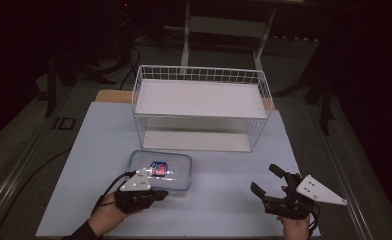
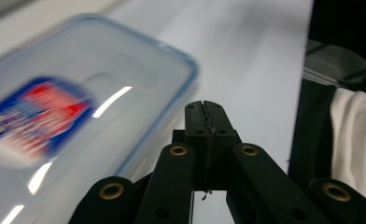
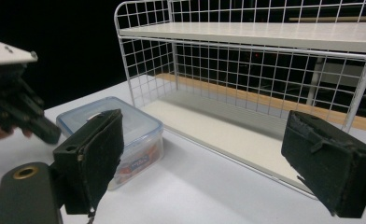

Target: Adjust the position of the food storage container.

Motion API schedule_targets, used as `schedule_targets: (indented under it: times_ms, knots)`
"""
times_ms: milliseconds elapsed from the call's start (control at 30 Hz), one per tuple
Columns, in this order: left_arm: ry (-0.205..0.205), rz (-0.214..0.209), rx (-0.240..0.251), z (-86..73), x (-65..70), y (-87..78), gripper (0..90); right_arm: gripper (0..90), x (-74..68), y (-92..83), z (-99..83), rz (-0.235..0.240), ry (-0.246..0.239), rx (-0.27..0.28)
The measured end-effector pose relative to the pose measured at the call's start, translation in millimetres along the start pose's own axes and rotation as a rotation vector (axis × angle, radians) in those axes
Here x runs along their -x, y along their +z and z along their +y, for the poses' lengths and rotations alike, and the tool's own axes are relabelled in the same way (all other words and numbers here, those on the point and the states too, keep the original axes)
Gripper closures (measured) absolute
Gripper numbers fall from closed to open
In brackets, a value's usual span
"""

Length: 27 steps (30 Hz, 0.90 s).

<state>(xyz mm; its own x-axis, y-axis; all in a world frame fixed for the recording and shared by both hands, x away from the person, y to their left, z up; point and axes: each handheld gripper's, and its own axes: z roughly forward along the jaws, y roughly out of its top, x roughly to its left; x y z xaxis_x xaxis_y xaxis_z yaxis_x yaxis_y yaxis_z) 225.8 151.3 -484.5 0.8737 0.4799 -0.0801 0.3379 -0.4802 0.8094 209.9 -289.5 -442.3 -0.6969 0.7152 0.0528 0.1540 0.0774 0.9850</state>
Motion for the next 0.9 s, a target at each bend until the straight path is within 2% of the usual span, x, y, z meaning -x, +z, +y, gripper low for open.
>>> schedule_targets:
  times_ms: [133,233,300,400,467,500,533,567,633,700,767,900]
  knots:
    - [-0.05,0.06,0.022,-9.2,-16.2,-21.5,89.6,12.7,-1.2,1.1,0.0,0.001,-0.008,-0.003]
    - [-0.073,0.113,0.045,-14.8,-29.3,-36.1,89.6,12.7,-1.7,1.8,-0.2,-0.002,-0.008,-0.01]
    - [-0.105,0.147,0.063,-20.2,-40.4,-43.3,89.6,12.7,-1.6,2.1,-0.4,0.0,-0.005,-0.011]
    - [-0.139,0.186,0.074,-31.1,-57.8,-49.9,89.6,12.7,-1.8,2.4,-0.6,0.003,-0.004,-0.012]
    - [-0.152,0.227,0.083,-39.2,-68.6,-53.1,89.6,12.7,-2.3,2.8,-0.9,0.005,-0.004,-0.014]
    - [-0.162,0.236,0.09,-43.2,-74.2,-54.7,89.6,12.7,-2.4,3.1,-1.0,0.005,-0.006,-0.017]
    - [-0.162,0.236,0.09,-43.2,-74.2,-54.7,89.6,12.7,-2.4,3.1,-1.0,0.005,-0.006,-0.017]
    - [-0.18,0.27,0.101,-51.1,-84.2,-56.9,89.6,12.7,-2.5,3.5,-1.2,0.005,-0.007,-0.018]
    - [-0.221,0.297,0.109,-60.3,-95.9,-56.8,89.6,12.7,-3.0,4.5,-1.5,0.011,-0.006,-0.023]
    - [-0.226,0.297,0.106,-67.3,-103.4,-54.1,89.6,12.7,-3.6,4.9,-1.5,0.016,-0.005,-0.023]
    - [-0.241,0.291,0.08,-72.5,-109.2,-48.2,89.6,12.7,-4.1,5.2,-1.6,0.015,-0.008,-0.027]
    - [-0.231,0.27,0.049,-73.7,-109.7,-39.1,89.6,12.7,-4.6,5.5,-1.6,0.016,-0.006,-0.028]
